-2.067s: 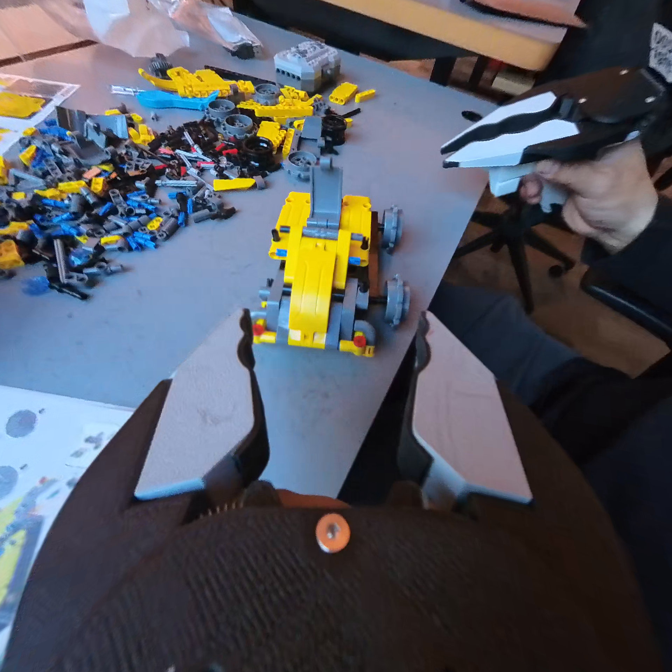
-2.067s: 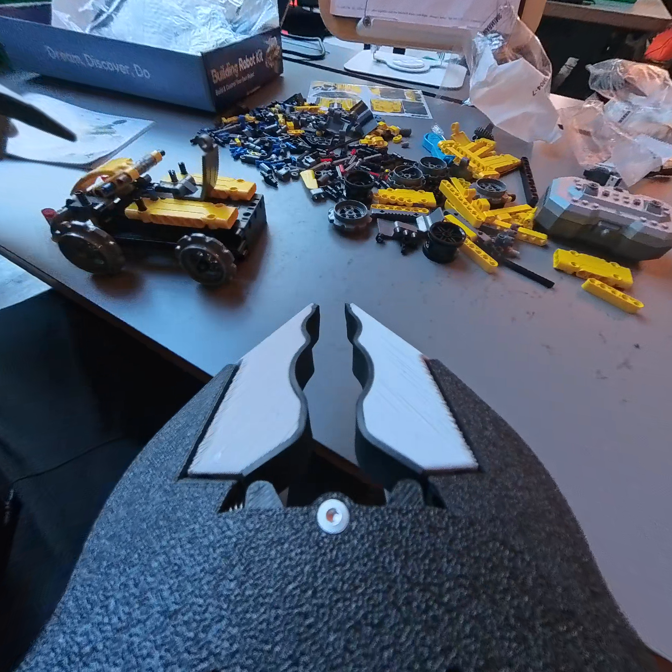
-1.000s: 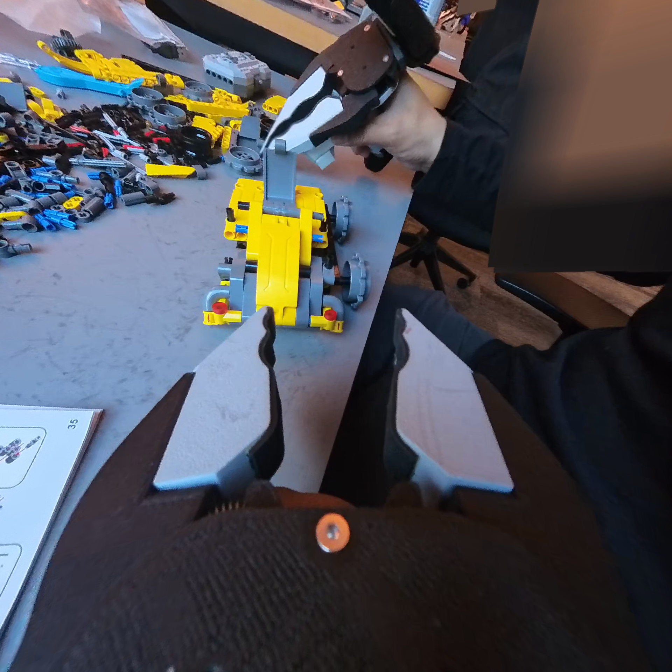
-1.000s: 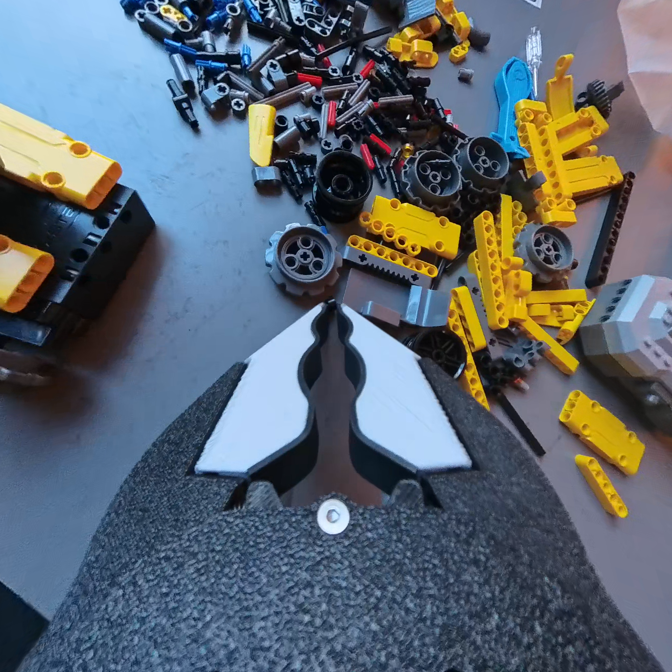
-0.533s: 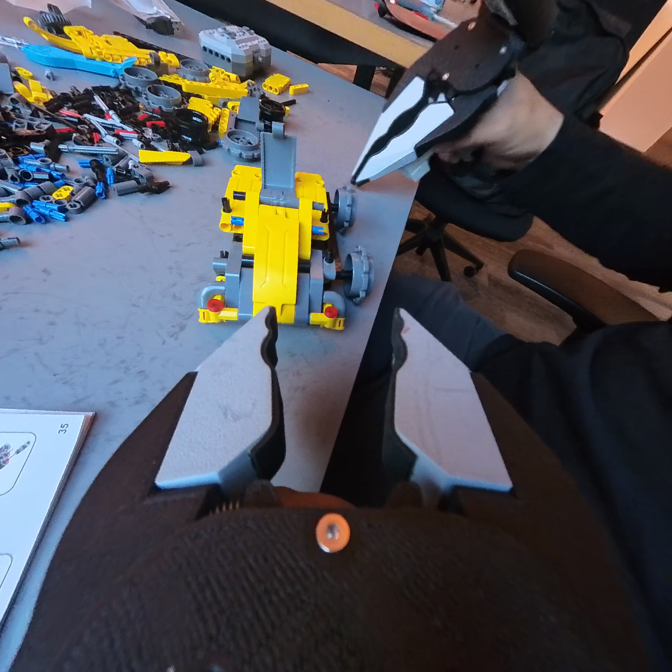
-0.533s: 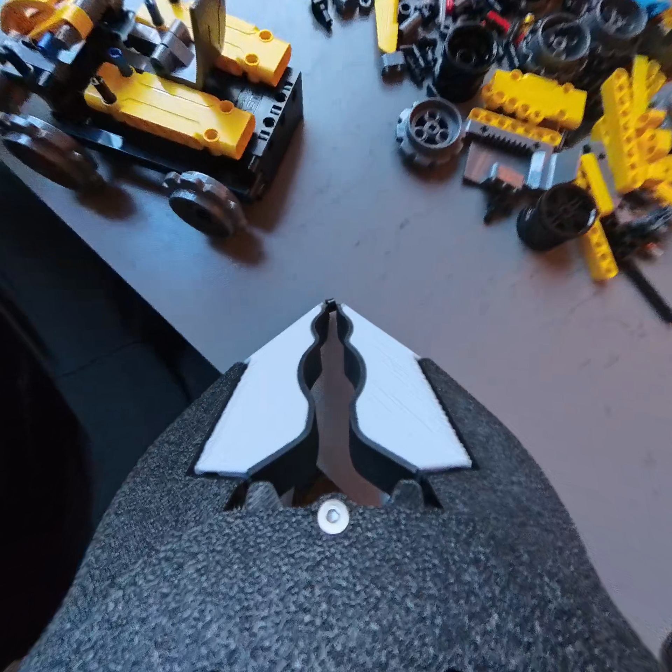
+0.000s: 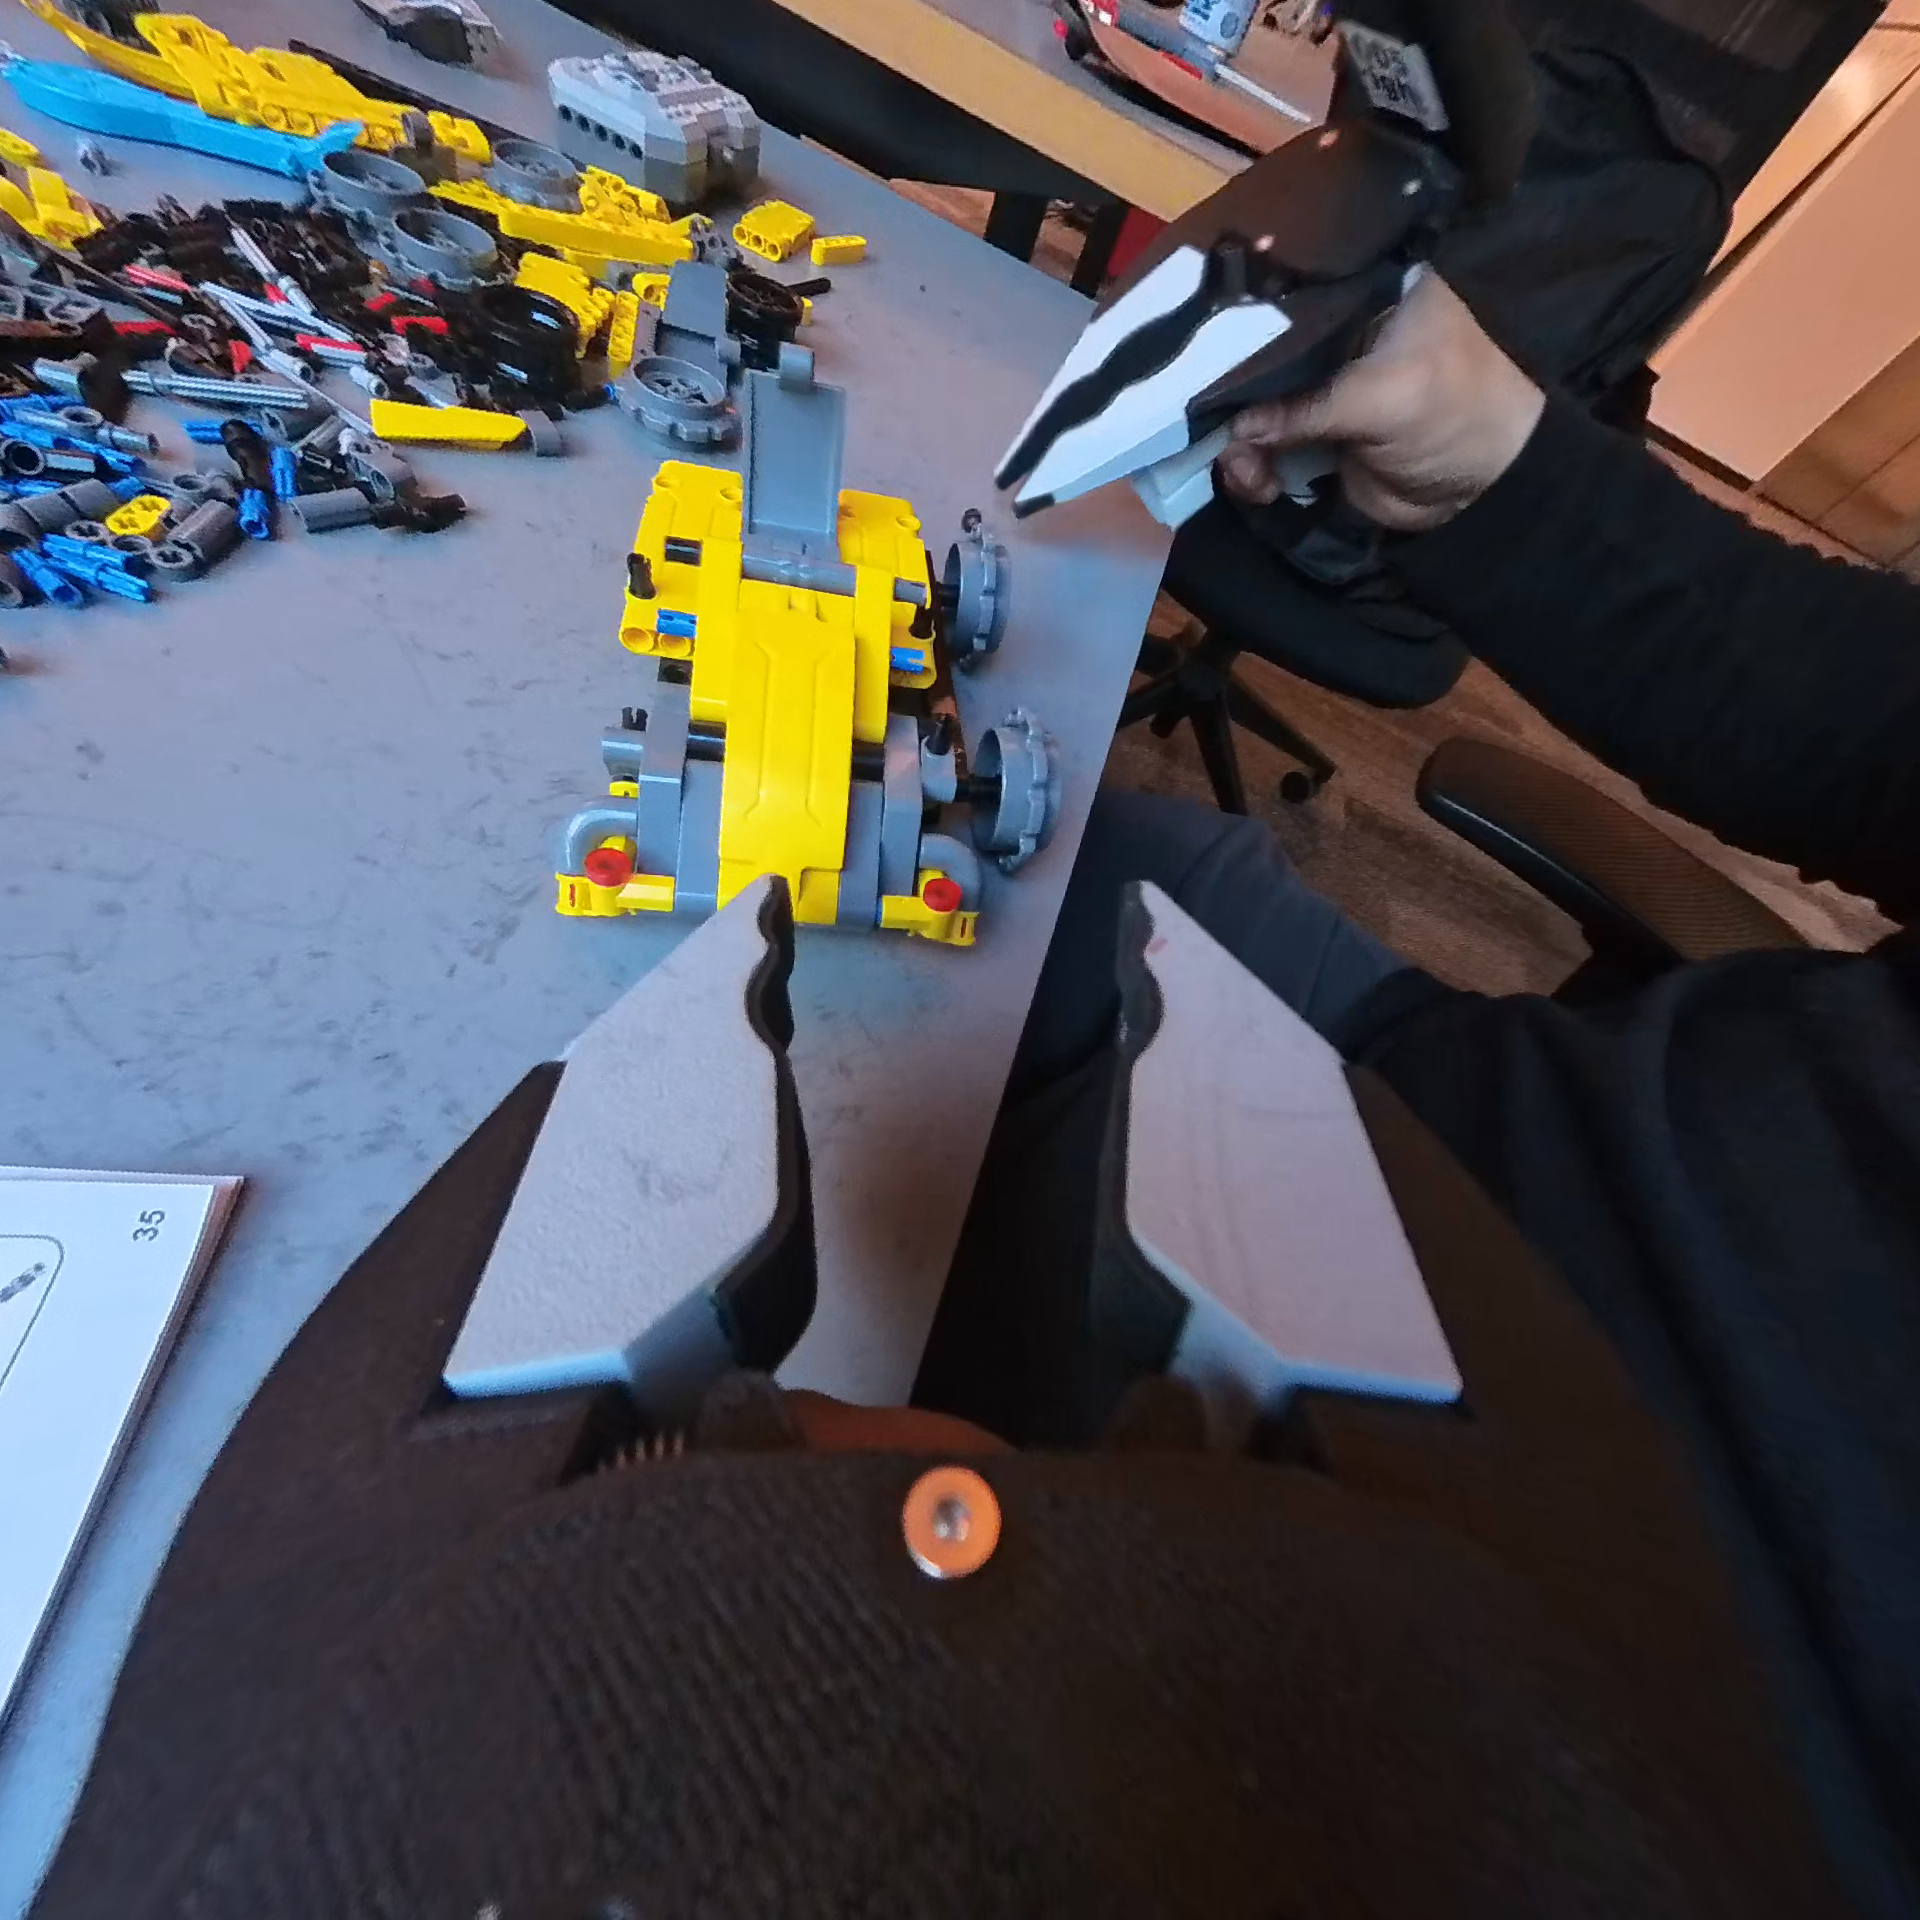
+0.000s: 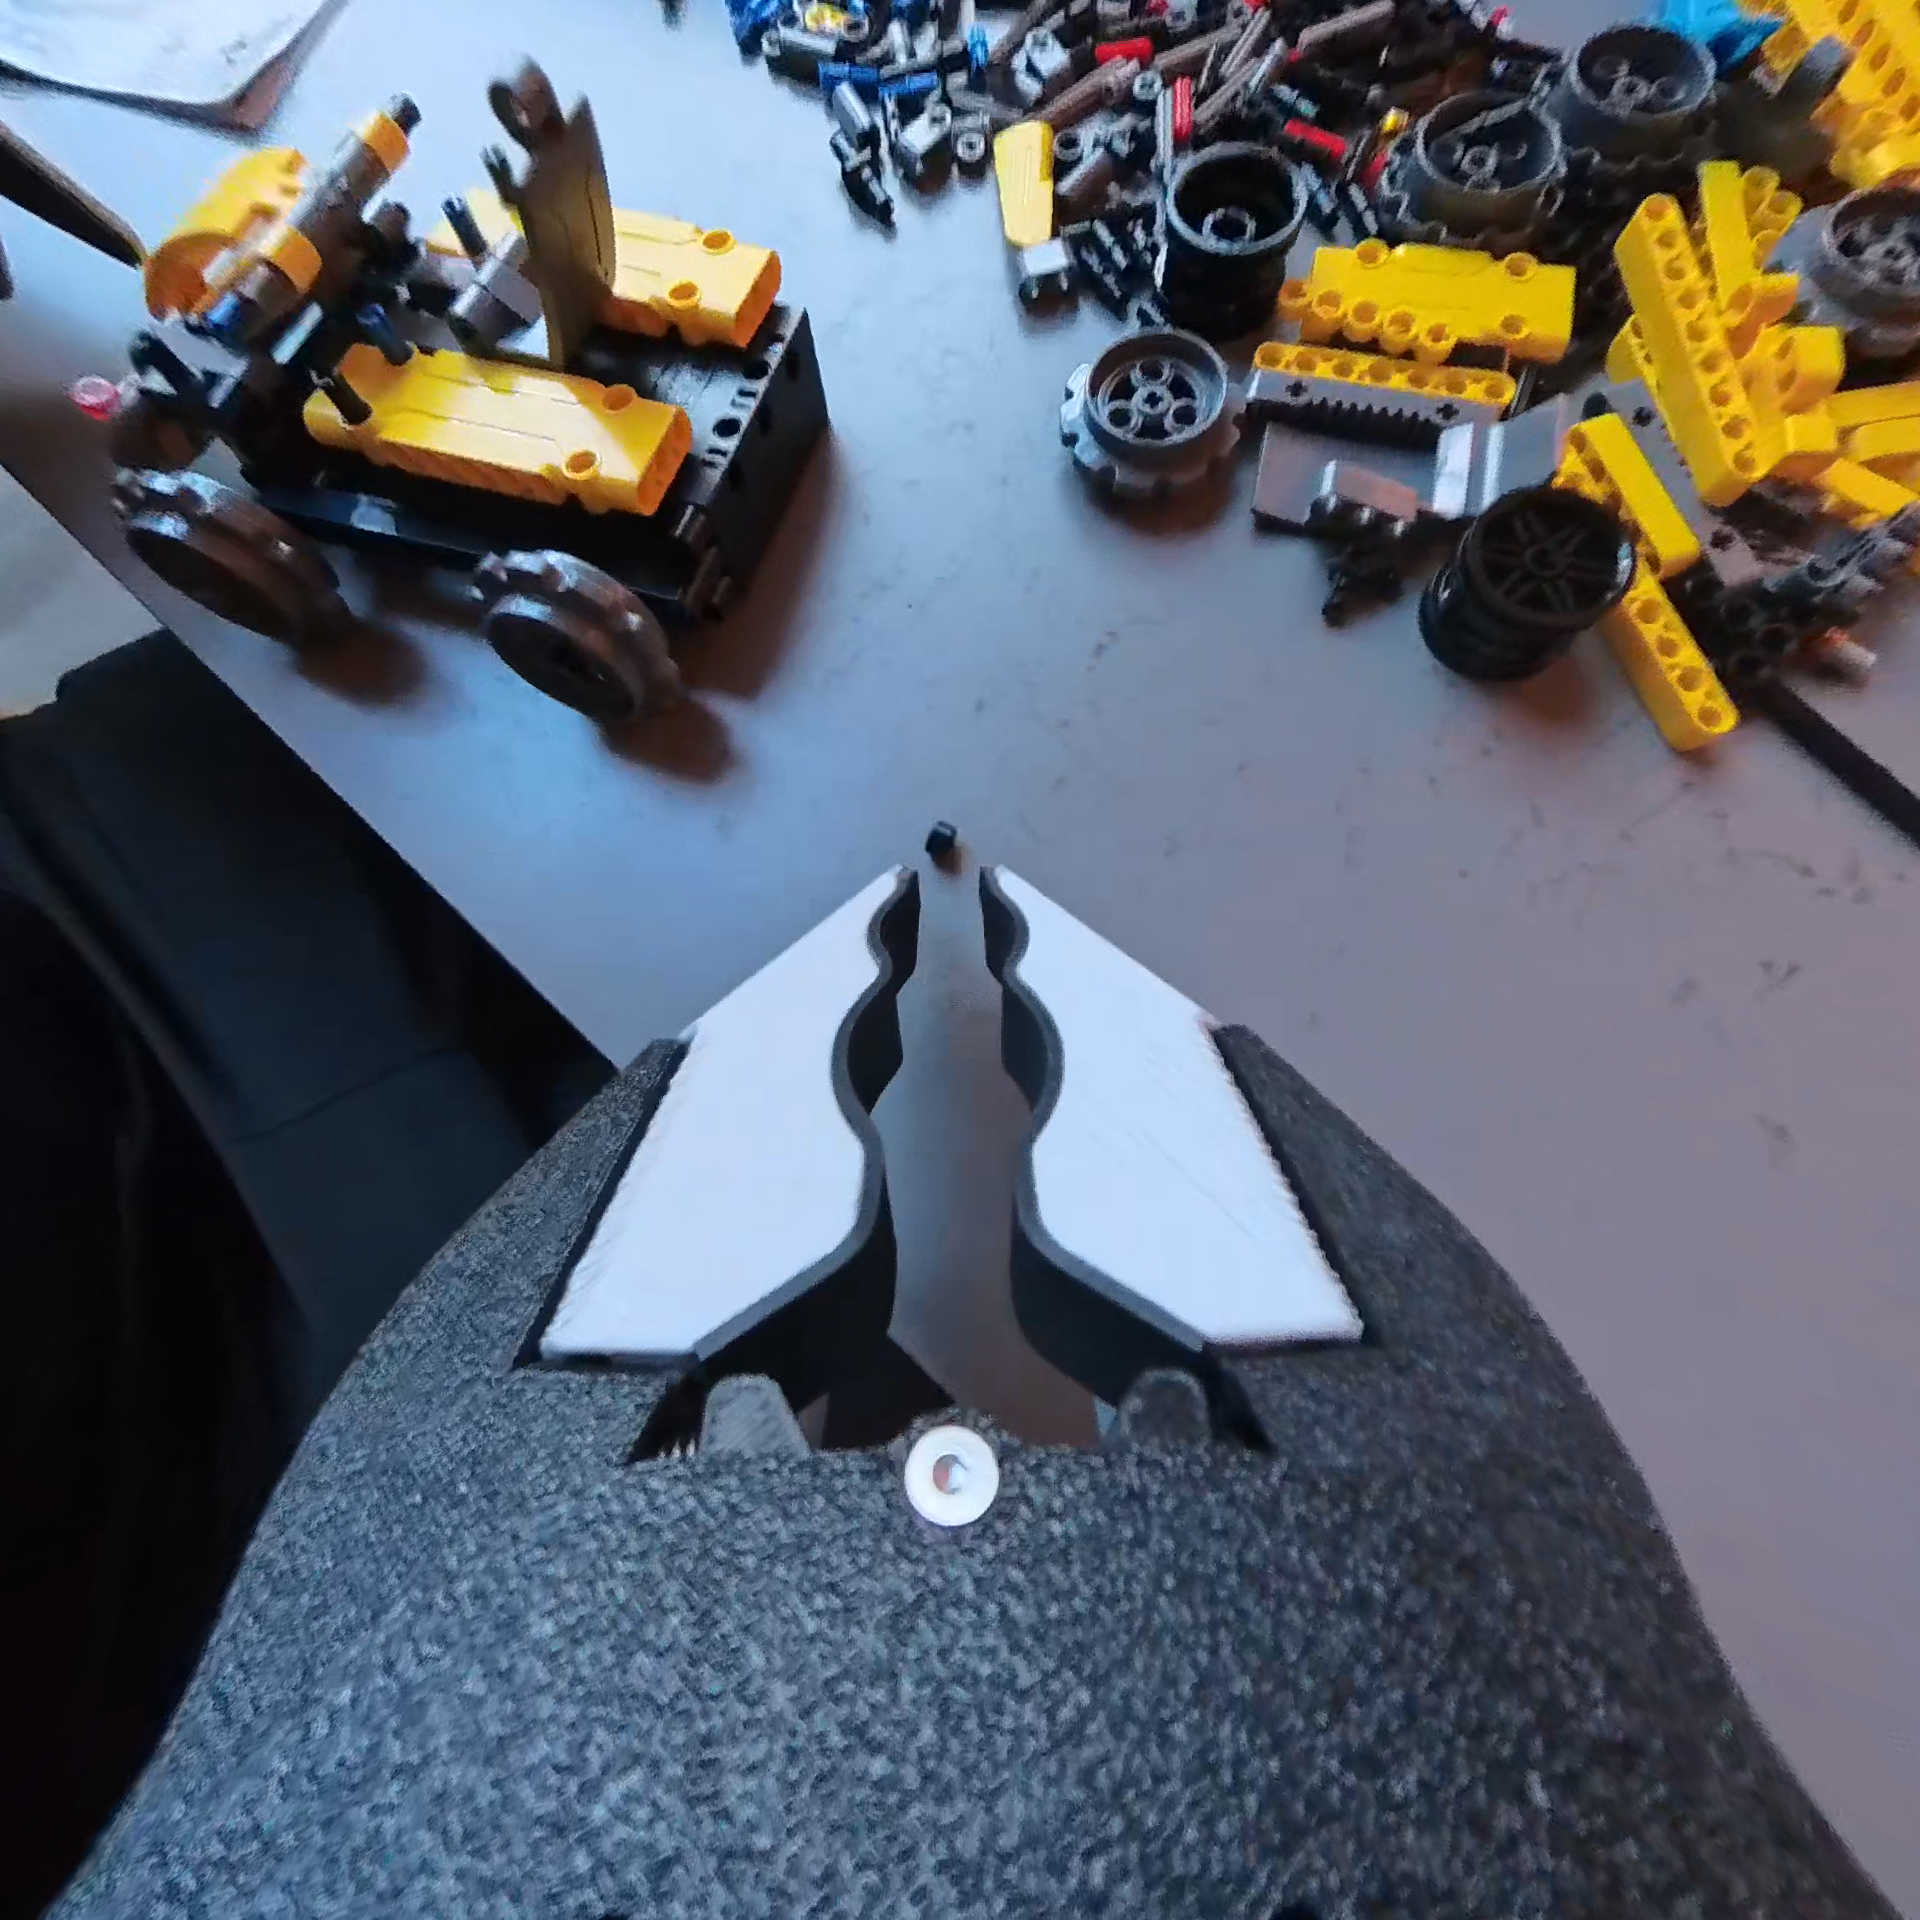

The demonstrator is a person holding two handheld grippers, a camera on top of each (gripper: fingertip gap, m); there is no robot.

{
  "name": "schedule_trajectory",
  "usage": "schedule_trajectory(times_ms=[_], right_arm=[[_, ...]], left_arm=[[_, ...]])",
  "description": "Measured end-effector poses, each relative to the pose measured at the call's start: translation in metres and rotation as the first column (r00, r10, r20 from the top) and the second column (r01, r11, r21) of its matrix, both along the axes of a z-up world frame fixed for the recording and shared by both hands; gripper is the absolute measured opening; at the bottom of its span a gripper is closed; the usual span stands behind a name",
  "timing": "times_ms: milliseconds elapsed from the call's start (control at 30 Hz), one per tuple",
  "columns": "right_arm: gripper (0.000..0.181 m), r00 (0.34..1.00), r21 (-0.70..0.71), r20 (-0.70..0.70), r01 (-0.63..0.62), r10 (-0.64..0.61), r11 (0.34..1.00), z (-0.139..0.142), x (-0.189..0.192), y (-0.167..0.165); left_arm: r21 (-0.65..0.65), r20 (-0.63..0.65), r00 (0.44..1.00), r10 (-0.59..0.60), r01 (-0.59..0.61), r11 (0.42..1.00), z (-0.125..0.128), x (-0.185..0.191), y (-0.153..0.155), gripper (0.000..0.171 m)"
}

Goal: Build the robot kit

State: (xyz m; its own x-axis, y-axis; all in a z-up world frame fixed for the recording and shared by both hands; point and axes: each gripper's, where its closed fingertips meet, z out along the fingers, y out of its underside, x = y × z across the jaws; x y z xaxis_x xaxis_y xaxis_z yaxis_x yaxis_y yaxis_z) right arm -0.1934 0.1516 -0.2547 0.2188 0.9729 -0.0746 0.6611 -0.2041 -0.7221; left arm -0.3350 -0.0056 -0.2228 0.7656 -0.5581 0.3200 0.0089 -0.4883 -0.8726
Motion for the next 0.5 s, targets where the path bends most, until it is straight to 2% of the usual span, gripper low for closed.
schedule_trajectory(times_ms=[200, 400, 467, 500], right_arm=[[0.01, 1.0, 0.031, 0.026, -0.001, 0.0, 1.0, -0.01, -0.015, 0.004], [0.003, 0.999, -0.08, -0.04, -0.009, 0.006, 0.997, -0.009, -0.022, -0.003], [0.003, 0.996, -0.131, -0.085, -0.005, -0.006, 0.991, -0.002, -0.022, -0.009], [0.003, 0.994, -0.143, -0.11, -0.001, -0.015, 0.99, 0.003, -0.021, -0.011]], left_arm=[[-0.017, 0.025, 1.0, -0.006, 0.007, 1.0, 0.0, 0.0, 0.0, 0.06], [-0.023, 0.019, 1.0, -0.025, 0.026, 0.999, -0.001, 0.003, -0.001, 0.059], [-0.021, -0.016, 0.999, 0.039, -0.039, 0.999, -0.003, -0.002, 0.005, 0.059], [-0.024, -0.043, 0.994, 0.099, -0.1, 0.995, -0.005, -0.008, 0.01, 0.065]])
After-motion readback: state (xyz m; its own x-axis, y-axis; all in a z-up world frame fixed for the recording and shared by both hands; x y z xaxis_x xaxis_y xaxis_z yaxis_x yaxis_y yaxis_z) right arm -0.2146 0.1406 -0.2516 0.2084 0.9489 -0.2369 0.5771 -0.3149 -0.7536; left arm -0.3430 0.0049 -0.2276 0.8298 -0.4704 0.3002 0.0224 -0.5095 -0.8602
